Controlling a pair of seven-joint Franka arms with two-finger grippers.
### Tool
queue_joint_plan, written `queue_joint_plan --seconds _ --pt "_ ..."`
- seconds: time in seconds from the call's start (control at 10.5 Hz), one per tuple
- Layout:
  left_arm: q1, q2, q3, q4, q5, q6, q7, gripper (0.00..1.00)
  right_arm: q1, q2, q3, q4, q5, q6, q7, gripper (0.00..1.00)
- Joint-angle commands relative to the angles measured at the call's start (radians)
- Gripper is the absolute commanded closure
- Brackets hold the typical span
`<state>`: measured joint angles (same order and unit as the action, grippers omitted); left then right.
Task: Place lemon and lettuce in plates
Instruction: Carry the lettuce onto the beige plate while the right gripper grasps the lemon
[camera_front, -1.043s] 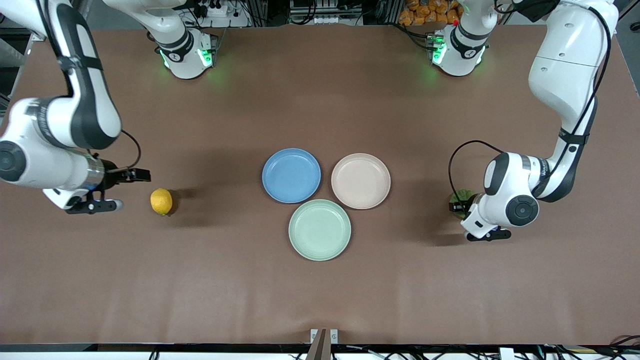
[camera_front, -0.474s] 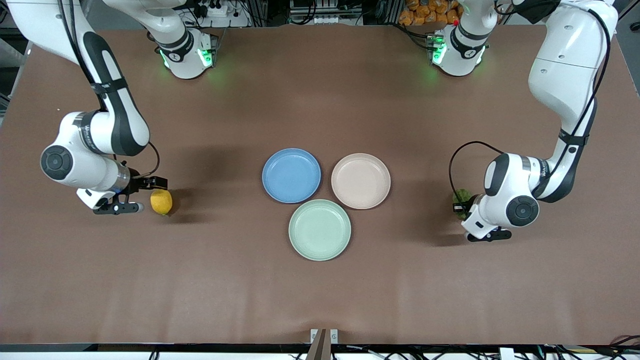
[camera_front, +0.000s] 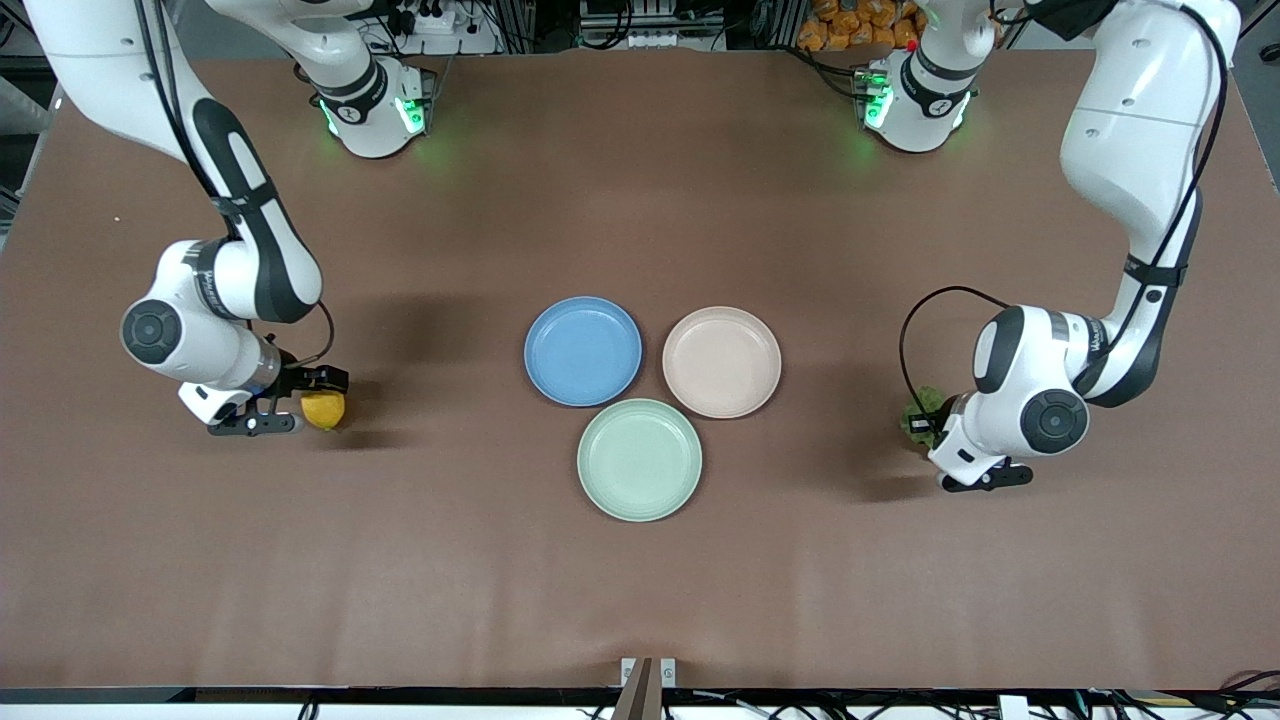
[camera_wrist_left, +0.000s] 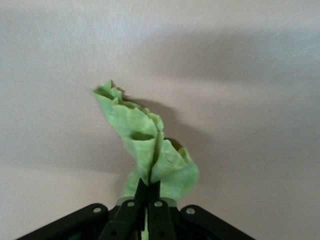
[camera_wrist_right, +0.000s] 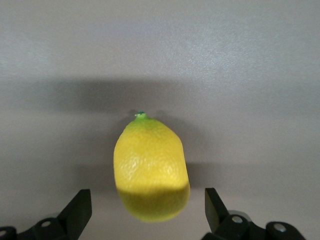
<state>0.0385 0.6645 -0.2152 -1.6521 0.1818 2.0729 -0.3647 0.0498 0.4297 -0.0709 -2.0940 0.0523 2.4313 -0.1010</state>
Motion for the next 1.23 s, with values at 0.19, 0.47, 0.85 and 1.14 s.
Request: queue_joint_plan --seconds 0.19,0.47,0.85,1.14 --pt "-0.069 -0.086 -0.047 0.032 -0.017 -0.094 -0.150 1.00 0.008 0.055 0.003 -0.023 0.007 0.109 0.012 0.00" --pt "-0.124 -0.079 -0.119 0.086 -0.062 -0.100 -0.302 1.00 0.016 0.072 0.003 -0.027 0.007 0.141 0.012 0.05" --pt "-0.276 -0.020 -0.121 0.155 -0.068 -0.091 -0.532 1.00 0.021 0.064 0.003 -0.020 0.006 0.111 0.004 0.91" --pt "-0.379 0.055 -0.107 0.152 -0.062 -0.077 -0.628 1.00 0.039 0.038 0.003 0.023 0.004 0.010 0.009 1.00"
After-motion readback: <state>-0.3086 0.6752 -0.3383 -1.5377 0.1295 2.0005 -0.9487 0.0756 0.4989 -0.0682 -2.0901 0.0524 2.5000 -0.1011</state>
